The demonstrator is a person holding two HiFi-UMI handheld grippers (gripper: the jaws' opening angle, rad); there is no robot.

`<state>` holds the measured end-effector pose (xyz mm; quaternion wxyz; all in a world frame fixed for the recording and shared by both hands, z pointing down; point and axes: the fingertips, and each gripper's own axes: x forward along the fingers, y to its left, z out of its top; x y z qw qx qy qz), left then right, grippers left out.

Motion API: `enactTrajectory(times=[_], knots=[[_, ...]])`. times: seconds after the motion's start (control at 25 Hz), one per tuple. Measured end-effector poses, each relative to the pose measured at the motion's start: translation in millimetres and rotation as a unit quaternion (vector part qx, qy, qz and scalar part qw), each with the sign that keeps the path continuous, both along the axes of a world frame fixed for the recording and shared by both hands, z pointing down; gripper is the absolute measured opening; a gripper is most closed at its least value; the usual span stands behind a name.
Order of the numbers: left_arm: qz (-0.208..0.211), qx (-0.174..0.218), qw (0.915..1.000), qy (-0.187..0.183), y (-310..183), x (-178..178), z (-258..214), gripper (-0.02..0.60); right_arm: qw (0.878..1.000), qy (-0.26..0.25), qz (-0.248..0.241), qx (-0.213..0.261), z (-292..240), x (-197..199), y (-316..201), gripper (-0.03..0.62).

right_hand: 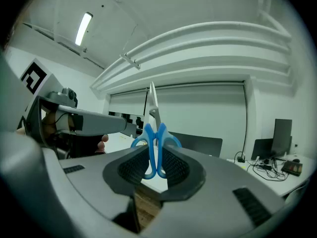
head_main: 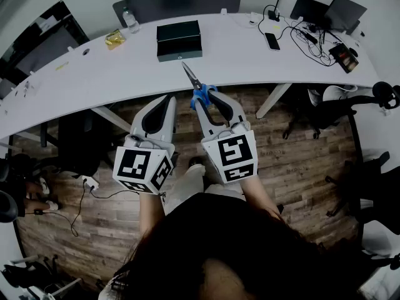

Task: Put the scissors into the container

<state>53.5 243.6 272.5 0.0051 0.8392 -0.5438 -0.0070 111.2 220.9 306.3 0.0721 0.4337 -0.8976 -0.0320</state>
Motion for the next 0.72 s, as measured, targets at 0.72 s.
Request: enactTrajectory(times=[0.72], knots=[[0.001,-0.023,0.9997,0.008,-76.6,-31.9,15.4,0.012,1.0,0.0,0.012,-0.025,19.2,-22.4,-73.4,0.089]])
